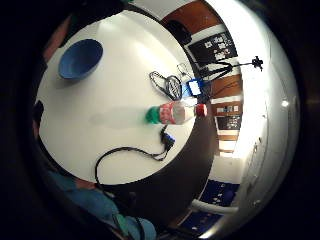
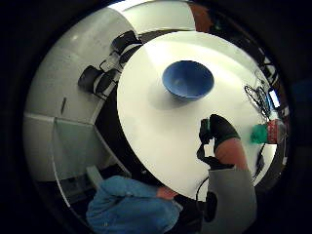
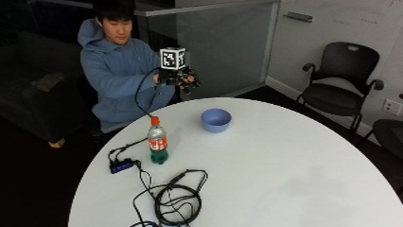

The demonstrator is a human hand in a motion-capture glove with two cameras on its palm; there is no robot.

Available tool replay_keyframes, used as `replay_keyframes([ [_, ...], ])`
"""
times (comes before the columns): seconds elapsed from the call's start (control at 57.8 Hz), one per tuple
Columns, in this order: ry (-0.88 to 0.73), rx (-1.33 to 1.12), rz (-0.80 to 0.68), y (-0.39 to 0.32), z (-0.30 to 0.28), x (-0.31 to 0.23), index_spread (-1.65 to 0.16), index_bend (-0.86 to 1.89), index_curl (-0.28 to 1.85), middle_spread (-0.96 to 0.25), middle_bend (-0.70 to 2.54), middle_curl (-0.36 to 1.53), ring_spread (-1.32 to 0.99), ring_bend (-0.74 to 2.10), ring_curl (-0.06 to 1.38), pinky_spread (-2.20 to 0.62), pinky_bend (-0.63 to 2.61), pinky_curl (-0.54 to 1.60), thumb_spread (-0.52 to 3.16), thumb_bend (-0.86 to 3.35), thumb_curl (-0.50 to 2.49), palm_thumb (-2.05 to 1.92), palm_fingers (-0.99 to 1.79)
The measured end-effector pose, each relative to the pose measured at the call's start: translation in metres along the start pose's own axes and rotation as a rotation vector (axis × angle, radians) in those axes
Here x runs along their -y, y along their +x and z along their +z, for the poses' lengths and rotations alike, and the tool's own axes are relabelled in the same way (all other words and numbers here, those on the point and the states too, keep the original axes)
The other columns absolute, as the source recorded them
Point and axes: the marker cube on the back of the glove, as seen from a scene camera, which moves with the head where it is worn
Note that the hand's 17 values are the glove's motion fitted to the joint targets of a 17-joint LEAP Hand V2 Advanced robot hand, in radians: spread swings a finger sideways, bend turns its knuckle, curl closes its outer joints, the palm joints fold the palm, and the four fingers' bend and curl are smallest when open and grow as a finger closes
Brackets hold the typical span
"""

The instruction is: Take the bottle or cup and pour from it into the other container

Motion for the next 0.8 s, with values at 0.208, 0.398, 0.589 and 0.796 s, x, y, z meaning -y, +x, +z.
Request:
replay_keyframes([
  [0.208,0.004,-0.013,-0.029,-0.009,-0.004,-0.005,-0.29,0.23,0.24,0.01,0.19,0.17,0.12,0.34,0.16,0.22,0.22,0.18,0.77,0.31,0.28,0.75,0.42],
  [0.398,-0.012,-0.019,-0.020,-0.004,0.000,-0.013,-0.30,0.20,0.29,0.01,0.18,0.22,0.14,0.32,0.19,0.24,0.19,0.23,0.87,0.22,0.35,0.79,0.42],
  [0.589,0.025,-0.035,0.005,0.017,-0.004,-0.023,-0.31,0.19,0.32,0.01,0.18,0.24,0.14,0.31,0.22,0.25,0.19,0.26,0.91,0.14,0.40,0.84,0.41],
  [0.796,0.216,-0.038,0.042,0.057,-0.022,-0.046,-0.32,0.17,0.34,0.01,0.15,0.24,0.15,0.32,0.24,0.25,0.22,0.29,0.93,0.04,0.44,0.84,0.33],
])
